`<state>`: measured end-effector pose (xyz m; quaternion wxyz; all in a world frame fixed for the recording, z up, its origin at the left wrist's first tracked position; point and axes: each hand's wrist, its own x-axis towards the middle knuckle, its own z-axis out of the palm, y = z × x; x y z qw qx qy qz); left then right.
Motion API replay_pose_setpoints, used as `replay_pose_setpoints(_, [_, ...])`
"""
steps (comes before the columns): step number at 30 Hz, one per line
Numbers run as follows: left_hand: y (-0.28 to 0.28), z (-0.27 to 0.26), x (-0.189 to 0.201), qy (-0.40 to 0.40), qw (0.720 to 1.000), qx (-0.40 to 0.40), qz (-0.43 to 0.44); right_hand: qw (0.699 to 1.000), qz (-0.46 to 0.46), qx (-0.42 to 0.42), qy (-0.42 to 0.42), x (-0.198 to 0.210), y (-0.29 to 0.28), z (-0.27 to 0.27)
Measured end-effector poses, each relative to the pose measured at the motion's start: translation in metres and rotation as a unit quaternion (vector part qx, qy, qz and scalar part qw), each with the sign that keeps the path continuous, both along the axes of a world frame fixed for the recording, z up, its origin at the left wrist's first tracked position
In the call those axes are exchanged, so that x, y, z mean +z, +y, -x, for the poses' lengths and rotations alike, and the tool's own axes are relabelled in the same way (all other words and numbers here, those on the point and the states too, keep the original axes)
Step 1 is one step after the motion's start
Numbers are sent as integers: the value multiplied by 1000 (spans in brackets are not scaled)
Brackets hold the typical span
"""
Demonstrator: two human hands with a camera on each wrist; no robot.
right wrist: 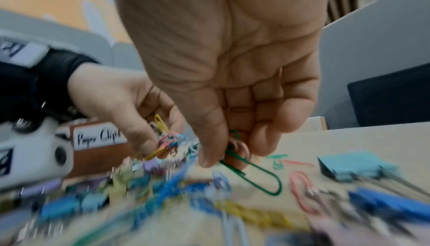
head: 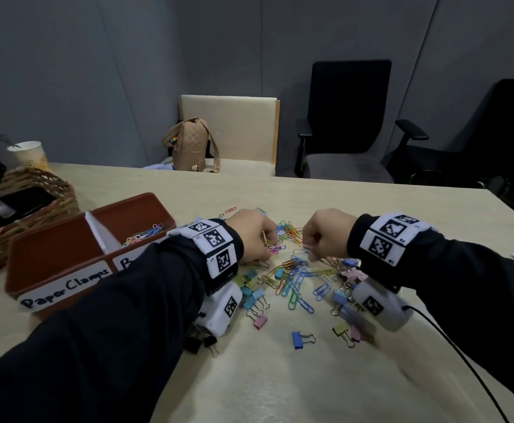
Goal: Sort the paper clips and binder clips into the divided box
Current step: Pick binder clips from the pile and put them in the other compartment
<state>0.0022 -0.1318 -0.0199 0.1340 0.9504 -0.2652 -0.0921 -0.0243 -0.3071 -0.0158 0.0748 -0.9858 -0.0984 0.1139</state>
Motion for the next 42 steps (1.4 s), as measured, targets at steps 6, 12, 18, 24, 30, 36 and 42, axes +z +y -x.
replay_pose_setpoints(6, [30,0,14,28,992,78,97,985,-164,-39,-41,25,18,-3])
replay_pose_setpoints(12, [73,5,33,36,974,137,176,919,-387,-73,-16,26,59,-12])
replay_pose_setpoints(18, [136,4,55,-23,958,204,201,849,-525,-55,-29,29,111,-22])
replay_pose_setpoints(24, [169,2,47,-119,950,264,117,804,-592,-37,-46,20,158,-31])
replay_pose_setpoints(30, [178,2,27,-115,952,257,116,834,-548,-37,-47,5,195,-41])
replay_pose_setpoints(36, [167,12,34,-166,945,252,125,876,-474,-27,-85,8,193,-40])
replay_pose_setpoints(42, [120,17,30,-122,969,172,126,943,-327,-18,-53,17,130,-30])
